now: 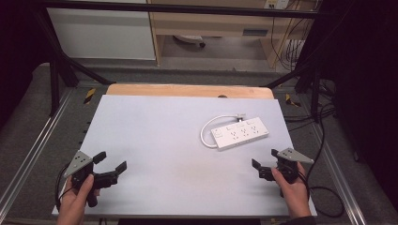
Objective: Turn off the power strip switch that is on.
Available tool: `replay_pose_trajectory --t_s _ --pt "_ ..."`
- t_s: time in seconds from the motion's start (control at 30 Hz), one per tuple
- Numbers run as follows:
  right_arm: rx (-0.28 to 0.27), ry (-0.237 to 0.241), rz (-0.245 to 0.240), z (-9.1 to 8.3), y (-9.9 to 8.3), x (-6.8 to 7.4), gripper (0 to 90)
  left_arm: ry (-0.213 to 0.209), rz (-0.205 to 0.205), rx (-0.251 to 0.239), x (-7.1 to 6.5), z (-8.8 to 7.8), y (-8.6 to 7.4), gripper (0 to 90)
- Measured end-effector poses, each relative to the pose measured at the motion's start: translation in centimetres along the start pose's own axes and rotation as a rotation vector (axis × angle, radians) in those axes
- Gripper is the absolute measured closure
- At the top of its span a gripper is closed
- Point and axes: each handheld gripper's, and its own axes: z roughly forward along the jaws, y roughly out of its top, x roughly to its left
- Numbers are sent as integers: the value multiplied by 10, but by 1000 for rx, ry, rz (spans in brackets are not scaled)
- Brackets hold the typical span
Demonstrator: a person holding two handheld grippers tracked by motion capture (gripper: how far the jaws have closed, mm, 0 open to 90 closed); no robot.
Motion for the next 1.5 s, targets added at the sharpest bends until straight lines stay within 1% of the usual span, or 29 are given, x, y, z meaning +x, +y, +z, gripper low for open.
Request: replay_pose_trajectory --t_s 0.07,0.17,0.2,0.27,0.47,0.53,0.63,0.8,0.87,0.93,1.03,1.1,1.3,1.33,1.43,1.5 --pt "7 0 -2 1 0 0 59 -2 5 3 0 0 0 66" --pt "4 1 -4 0 0 1 58 10 -4 2 1 1 0 59" --pt "16 -8 -10 0 -1 1 57 13 -12 -3 1 1 0 58" --pt "23 -13 -11 1 -1 0 57 13 -8 1 1 2 0 58" --pt "-1 -1 -6 -1 1 1 58 3 4 11 -1 3 -1 58" --pt "-18 4 -11 -2 1 3 63 4 1 16 -1 3 -1 58" --pt "-24 10 -10 -3 2 3 63 3 3 21 -2 4 -1 61" --pt "-30 15 1 -3 3 4 62 -5 7 23 -3 5 -2 61" --pt "-28 17 -1 0 4 6 68 -8 2 27 -1 5 -2 62" --pt "-23 20 -3 2 5 8 68 -14 10 25 0 5 -1 63" --pt "-23 30 -13 3 6 12 66 -11 14 26 0 5 0 63" --pt "-23 39 -14 2 6 14 65 -8 8 18 1 4 0 63" --pt "-34 47 10 1 6 12 57 -10 7 15 1 4 0 63" --pt "-43 48 18 0 6 12 57 -13 9 16 0 4 0 62" --pt "-48 49 17 0 7 12 56 -18 13 23 -1 4 0 60" --pt "-56 50 14 0 7 14 55 -19 6 25 0 5 0 58"
